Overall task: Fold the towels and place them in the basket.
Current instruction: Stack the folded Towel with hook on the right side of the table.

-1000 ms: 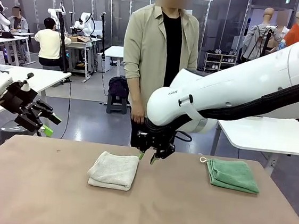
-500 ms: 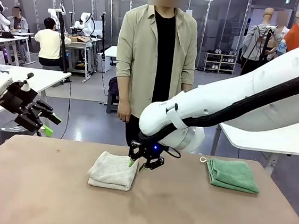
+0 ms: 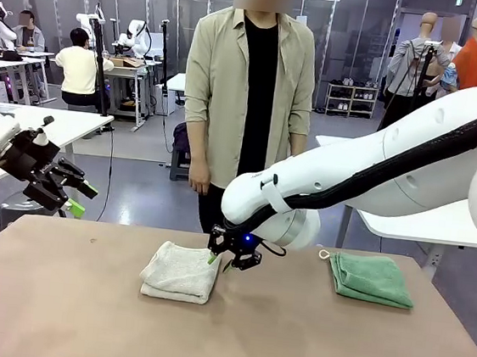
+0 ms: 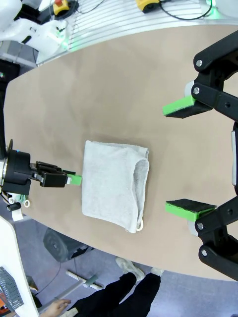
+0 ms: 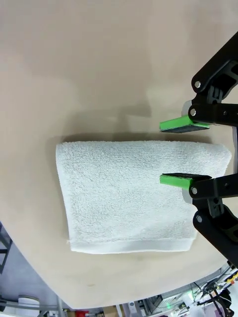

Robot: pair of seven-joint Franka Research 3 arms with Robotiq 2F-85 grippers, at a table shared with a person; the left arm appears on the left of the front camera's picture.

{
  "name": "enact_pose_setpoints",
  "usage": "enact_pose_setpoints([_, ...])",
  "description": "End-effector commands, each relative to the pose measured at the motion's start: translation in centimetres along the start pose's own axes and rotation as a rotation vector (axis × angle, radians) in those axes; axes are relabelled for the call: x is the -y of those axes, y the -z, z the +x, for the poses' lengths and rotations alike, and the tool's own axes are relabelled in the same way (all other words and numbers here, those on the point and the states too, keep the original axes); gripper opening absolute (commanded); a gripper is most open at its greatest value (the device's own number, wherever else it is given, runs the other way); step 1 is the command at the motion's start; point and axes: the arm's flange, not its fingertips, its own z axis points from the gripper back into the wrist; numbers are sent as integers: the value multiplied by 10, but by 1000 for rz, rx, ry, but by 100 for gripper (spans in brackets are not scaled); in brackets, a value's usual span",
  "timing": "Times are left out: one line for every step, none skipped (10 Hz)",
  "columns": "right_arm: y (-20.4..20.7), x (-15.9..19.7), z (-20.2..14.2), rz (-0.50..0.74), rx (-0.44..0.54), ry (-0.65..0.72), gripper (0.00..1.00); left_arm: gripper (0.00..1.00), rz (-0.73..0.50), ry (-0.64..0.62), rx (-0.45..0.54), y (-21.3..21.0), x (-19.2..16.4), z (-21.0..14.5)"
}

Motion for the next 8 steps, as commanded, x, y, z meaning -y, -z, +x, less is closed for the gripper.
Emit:
enact_pose_setpoints([8, 0, 5, 8, 8, 44, 43, 84, 5, -8, -3, 0, 0, 2])
enact_pose_setpoints([11, 1, 6, 6, 1, 40, 43, 84, 5, -8, -3, 0, 0, 2])
enact_pose_setpoints([14, 0, 6, 5, -8, 42, 43, 84, 5, -8, -3, 0, 0, 2])
enact_pose_setpoints([16, 0, 6, 2, -11, 45, 43, 84, 5, -8, -3, 0, 0, 2])
enact_pose_setpoints([18, 0, 6, 0, -11, 44, 43, 84, 5, -8, -3, 0, 0, 2])
enact_pose_setpoints([21, 0, 7, 0, -11, 41, 43, 84, 5, -8, -3, 0, 0, 2])
enact_pose_setpoints([23, 0, 7, 5, -11, 36, 43, 84, 5, -8, -3, 0, 0, 2])
enact_pose_setpoints([25, -1, 6, 9, -15, 31, 43, 84, 5, -8, -3, 0, 0, 2])
